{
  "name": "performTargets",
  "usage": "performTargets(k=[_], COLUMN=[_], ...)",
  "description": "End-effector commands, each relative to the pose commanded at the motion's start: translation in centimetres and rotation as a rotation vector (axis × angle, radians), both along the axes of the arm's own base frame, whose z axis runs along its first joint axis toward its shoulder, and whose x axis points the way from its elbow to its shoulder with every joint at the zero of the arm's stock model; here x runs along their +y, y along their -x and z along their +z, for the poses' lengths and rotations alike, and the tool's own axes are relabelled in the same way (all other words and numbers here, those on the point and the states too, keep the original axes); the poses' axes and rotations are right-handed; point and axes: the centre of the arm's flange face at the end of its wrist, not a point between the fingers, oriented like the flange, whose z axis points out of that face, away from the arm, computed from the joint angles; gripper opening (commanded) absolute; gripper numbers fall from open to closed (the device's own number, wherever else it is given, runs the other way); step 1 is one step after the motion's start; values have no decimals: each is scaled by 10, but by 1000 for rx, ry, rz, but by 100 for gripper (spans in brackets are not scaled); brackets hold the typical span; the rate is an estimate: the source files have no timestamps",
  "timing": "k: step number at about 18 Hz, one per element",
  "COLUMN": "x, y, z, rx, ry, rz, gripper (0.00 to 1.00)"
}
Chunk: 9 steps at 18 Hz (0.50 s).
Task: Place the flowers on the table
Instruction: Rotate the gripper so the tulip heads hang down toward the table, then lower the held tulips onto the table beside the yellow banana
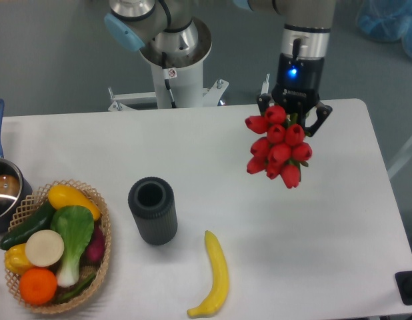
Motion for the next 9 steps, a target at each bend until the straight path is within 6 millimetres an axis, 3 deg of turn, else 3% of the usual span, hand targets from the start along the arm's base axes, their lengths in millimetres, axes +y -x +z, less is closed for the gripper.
performTargets(k=[2,5,9], x=[4,28,34], y=[5,3,13], z=[-15,-39,-67], rx=[-22,-66,-85], ry=[19,37,96], rz=[-4,-44,-41], gripper=[33,34,34])
